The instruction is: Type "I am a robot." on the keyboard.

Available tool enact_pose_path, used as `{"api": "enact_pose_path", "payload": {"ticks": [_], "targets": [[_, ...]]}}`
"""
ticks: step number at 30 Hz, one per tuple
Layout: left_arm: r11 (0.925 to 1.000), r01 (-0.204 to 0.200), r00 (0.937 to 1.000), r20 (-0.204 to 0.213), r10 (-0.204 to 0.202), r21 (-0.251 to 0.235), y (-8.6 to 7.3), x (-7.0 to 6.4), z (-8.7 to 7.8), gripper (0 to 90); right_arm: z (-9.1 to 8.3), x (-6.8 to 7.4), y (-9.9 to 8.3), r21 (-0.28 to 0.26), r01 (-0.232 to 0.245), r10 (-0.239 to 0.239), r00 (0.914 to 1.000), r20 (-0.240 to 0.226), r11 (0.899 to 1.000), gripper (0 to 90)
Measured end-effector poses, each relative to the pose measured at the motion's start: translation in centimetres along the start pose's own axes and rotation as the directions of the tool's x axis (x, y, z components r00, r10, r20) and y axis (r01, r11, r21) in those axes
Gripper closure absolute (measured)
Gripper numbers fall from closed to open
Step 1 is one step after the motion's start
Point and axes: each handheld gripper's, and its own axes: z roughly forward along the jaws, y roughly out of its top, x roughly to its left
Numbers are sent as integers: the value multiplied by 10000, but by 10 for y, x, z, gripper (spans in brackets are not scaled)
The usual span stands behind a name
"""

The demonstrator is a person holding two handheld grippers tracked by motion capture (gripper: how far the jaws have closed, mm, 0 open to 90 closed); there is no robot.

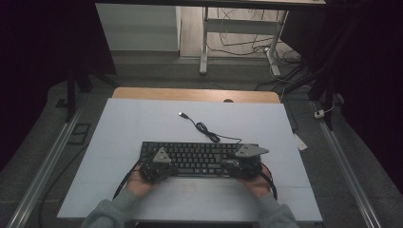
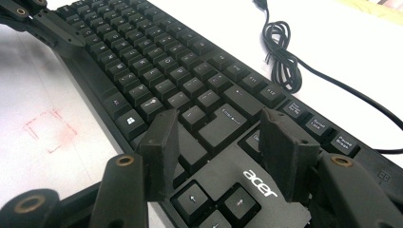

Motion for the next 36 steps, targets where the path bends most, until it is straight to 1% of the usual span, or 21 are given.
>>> {"api": "enact_pose_path", "payload": {"ticks": [7,8,10,11,13,14,16,18,21,24,26,28,29,30,33,36], "targets": [[9998,184,9998,-51,-184,-43,-1,3,2,889,0,-1,0,-7,6,-6,10000,-20,10000,485],[9999,136,9999,-64,-136,54,-1,3,3,889,0,0,0,-41,-10,10,10000,-26,10000,485],[10000,47,9999,-124,-47,-15,-3,3,4,890,0,0,0,5,7,-7,10000,-23,10000,484],[10000,80,9999,-130,-80,1,-2,2,4,890,0,0,0,10,3,-3,10000,-25,10000,484],[10000,-25,9998,-206,25,9,-2,1,2,890,0,0,0,-6,16,-16,10000,-23,10000,484],[10000,-76,9998,-194,75,-36,-2,2,1,889,0,0,0,-10,23,-23,10000,-23,10000,484],[9995,-13,9998,-219,7,-313,-1,2,-3,889,0,0,0,-33,20,-20,10000,-33,10000,484],[9978,149,9996,-234,-165,-653,-1,3,-8,886,-1,0,0,-28,15,-15,10000,-36,10000,484],[9945,318,9989,-319,-352,-1003,-1,5,-16,776,-1,0,0,-70,-10,10,10000,-65,10000,484],[9918,540,9972,-446,-595,-1161,-3,8,-23,641,-1,-1,0,-58,-22,21,10000,-66,10000,484],[9883,828,9951,-434,-890,-1279,-6,13,-29,576,-1,0,0,-39,13,-13,10000,-74,10000,484],[9823,1229,9906,-429,-1301,-1414,-9,20,-35,520,0,0,0,-40,61,-61,10000,-76,10000,483],[9787,1418,9877,-443,-1498,-1482,-10,23,-37,497,0,0,0,-35,77,-77,9999,-77,10000,483],[9768,1525,9855,-509,-1617,-1505,-11,26,-39,480,0,0,0,17,92,-92,9999,-61,10000,483],[9735,1691,9814,-648,-1807,-1539,-14,31,-44,442,0,0,0,-47,69,-69,9999,-91,10000,481],[9719,1797,9789,-702,-1920,-1520,-15,35,-47,422,0,0,0,-58,45,-46,9999,-102,10000,481]]}}
